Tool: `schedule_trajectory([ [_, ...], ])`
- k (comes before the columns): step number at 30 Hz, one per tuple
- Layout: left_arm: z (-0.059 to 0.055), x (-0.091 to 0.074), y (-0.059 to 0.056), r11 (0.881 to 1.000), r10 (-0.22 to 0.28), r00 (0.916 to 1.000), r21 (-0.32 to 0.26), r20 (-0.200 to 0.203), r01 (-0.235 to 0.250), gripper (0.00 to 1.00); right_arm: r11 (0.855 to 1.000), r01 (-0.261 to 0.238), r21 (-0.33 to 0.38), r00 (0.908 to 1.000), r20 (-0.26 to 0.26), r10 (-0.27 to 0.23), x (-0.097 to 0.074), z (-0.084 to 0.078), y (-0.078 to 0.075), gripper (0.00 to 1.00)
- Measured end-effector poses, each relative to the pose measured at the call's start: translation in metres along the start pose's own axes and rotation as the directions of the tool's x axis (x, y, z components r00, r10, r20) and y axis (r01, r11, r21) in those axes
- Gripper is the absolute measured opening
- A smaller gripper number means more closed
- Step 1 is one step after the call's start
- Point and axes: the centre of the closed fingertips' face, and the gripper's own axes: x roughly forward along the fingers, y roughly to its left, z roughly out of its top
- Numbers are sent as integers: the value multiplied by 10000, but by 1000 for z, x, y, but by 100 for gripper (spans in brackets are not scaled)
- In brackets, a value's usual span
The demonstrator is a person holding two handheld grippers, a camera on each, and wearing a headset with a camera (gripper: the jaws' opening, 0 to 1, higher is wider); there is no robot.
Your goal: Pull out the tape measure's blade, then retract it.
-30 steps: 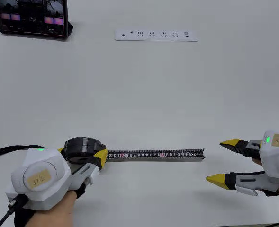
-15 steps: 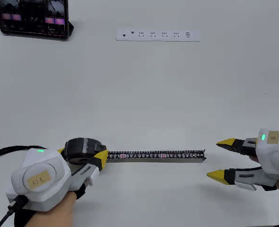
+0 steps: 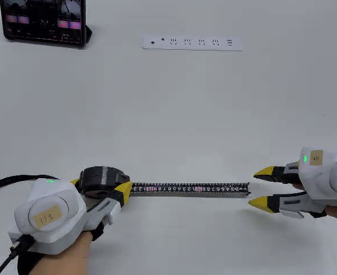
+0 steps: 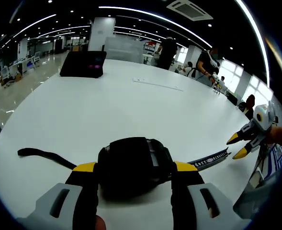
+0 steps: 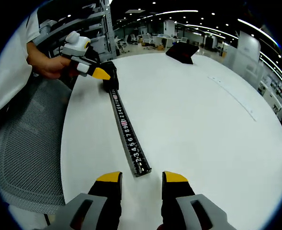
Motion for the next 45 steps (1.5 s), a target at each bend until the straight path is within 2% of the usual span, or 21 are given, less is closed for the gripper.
schedule_trajectory([
  [9, 0, 0, 0, 10000, -6, 10000, -7, -32, 6, 57, 9967, -455, -674, 9985, -332, 433, 10, 3, -3, 24],
  [19, 0, 0, 0, 10000, -19, 10000, -32, -68, 19, 57, 9895, -942, -1098, 9939, -671, 871, 17, -1, -3, 18],
  [36, 0, 0, 0, 10000, 5, 9999, -74, -109, -6, 57, 9806, -1108, -1618, 9896, -1094, 938, 22, -6, -3, 12],
  [45, 0, 1, 0, 9999, 4, 10000, -138, -84, -6, 57, 9824, -1070, -1531, 9898, -1100, 907, 22, -5, -2, 11],
])
